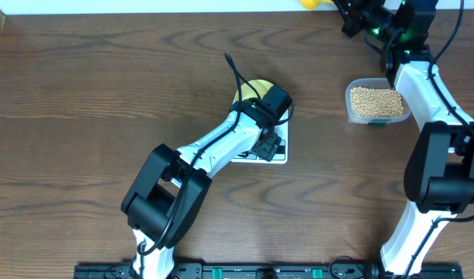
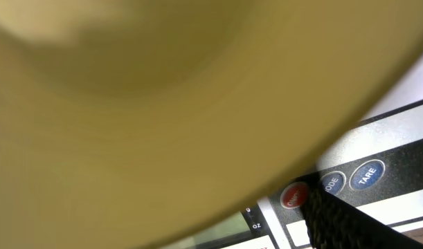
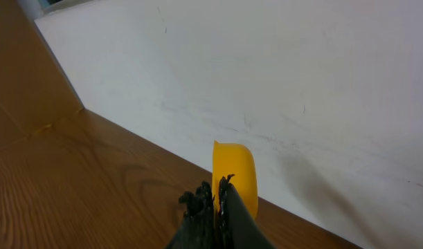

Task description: Scoop item into bowl and weigh 50g on scale

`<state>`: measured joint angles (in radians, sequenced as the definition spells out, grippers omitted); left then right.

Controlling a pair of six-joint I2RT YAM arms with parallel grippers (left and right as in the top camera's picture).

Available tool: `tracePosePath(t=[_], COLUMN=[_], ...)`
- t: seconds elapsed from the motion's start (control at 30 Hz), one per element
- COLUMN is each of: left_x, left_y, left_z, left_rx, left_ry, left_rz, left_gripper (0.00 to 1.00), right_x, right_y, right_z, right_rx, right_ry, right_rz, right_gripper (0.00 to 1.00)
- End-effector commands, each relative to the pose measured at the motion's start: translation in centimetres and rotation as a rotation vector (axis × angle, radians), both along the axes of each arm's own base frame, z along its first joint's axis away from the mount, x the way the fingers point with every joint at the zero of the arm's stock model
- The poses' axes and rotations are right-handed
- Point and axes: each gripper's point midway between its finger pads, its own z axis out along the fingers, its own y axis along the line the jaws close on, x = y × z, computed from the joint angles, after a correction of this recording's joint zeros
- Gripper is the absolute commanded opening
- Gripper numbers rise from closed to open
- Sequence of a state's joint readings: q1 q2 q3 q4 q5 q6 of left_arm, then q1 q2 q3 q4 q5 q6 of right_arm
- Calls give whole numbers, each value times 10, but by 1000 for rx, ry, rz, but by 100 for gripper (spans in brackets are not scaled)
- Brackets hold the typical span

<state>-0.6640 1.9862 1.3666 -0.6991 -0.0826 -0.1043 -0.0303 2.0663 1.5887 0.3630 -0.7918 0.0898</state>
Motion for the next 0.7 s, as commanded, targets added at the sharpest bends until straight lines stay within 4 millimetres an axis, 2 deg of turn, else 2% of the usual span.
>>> tracePosePath(t=[0.0, 0.67], left_x=[2, 6], left_y=[9, 15], left_z=[-7, -6], left_rx=[46, 82], left_ry=[-8, -35], left_rz=[13, 21], left_gripper=[87, 87], right_x=[0, 0], right_y=[4, 4], right_z=[11, 11], right_rx=[-12, -12], right_ry=[-34, -34], right_rz=[7, 7], right_gripper=[1, 1])
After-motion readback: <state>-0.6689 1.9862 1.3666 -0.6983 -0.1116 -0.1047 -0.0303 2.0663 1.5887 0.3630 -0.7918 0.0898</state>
